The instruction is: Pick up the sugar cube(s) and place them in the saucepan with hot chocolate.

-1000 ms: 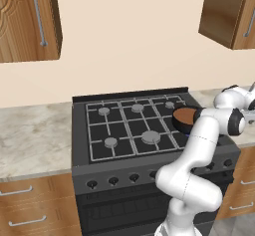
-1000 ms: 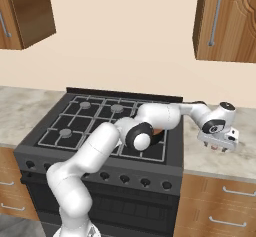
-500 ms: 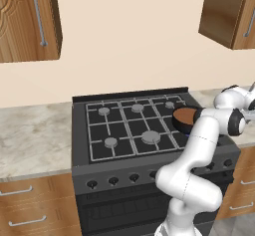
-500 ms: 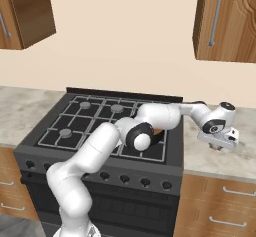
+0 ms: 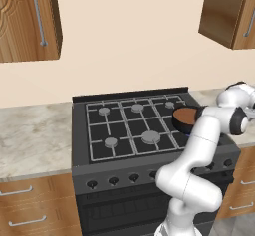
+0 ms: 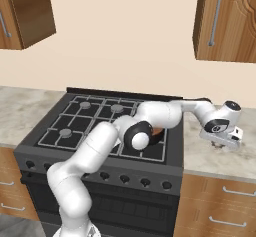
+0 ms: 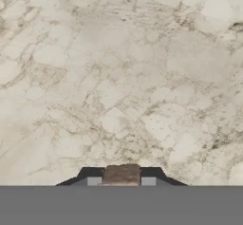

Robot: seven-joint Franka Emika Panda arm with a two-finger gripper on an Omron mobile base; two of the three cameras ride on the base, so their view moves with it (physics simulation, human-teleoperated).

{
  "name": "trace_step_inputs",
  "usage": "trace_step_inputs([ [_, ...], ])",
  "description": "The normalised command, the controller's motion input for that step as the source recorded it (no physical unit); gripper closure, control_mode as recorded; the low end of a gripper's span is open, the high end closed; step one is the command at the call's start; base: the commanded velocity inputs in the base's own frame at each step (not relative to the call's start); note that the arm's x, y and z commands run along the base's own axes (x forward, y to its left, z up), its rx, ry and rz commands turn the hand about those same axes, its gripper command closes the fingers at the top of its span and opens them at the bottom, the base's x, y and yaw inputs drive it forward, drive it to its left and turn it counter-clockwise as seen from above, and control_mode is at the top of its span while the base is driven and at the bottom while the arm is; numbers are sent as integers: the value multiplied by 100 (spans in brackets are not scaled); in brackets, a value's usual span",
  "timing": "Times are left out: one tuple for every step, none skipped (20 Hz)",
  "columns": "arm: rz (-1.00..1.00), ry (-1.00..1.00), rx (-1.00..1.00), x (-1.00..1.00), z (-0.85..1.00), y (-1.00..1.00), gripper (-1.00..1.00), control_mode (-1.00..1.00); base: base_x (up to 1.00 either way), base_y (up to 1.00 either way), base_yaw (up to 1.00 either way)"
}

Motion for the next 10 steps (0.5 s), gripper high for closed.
trace_step_inputs([
  [0, -22, 0, -59, 56, 13, 100, -100, 0, 0, 0],
  [0, -22, 0, -55, 61, 21, 100, -100, 0, 0, 0],
  [0, -21, 0, -51, 64, 33, 100, -100, 0, 0, 0],
  [0, -19, 0, -47, 65, 44, 100, -100, 0, 0, 0],
  [0, -18, 0, -40, 67, 56, 100, -100, 0, 0, 0],
  [0, -14, 0, -34, 66, 70, 100, -100, 0, 0, 0],
  [0, -13, 0, -29, 61, 85, 100, -100, 0, 0, 0],
  [0, -11, -2, -25, 48, 93, 100, -100, 0, 0, 0],
  [0, -9, -5, -23, 34, 94, 100, -100, 0, 0, 0],
  [0, -5, -9, -17, 34, 100, 100, -100, 0, 0, 0],
])
